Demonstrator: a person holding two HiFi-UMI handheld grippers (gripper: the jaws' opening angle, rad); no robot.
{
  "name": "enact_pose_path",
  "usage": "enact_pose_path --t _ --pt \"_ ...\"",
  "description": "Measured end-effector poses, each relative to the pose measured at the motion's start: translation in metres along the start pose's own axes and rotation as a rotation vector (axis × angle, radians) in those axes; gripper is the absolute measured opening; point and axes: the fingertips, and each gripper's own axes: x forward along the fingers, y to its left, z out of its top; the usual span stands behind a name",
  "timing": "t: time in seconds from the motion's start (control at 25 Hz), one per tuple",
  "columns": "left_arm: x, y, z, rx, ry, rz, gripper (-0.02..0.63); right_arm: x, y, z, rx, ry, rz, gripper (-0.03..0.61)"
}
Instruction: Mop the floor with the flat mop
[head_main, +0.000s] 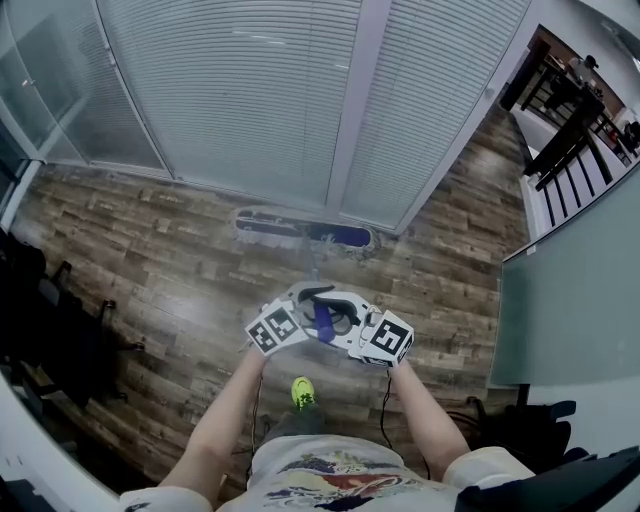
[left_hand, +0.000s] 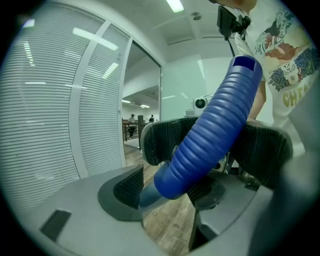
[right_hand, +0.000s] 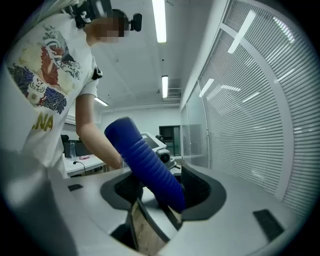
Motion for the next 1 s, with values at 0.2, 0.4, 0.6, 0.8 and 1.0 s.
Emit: enact_pose_path --t 0.2,0.4,0.6,0.8,1.0 --pt "-0.004 -0.037 -0.004 -0.014 0.017 0.014 0.225 -0.014 0.035 -0.004 0.018 -0.008 0.009 0.218" --pt "-0.002 -0.102 0.001 -0.016 0.044 0.019 0.225 -0.048 0.092 -0.005 0.032 -0.032 0.026 0.218" --pt "-0.009 -0.197 0.007 -0.041 0.051 0.069 0.225 -0.09 0.183 -0.006 0.016 -0.048 0.096 0.218" --pt "-0.02 -0.309 0.002 -0.066 0.062 0.124 0.225 -0.134 0.291 -0.019 -0.035 -0.062 0.176 0.218" --pt "-0.033 -0.404 -0.005 -0.1 0.061 0.197 0.225 -0.17 0.388 -0.031 -0.058 -0.062 0.251 0.218"
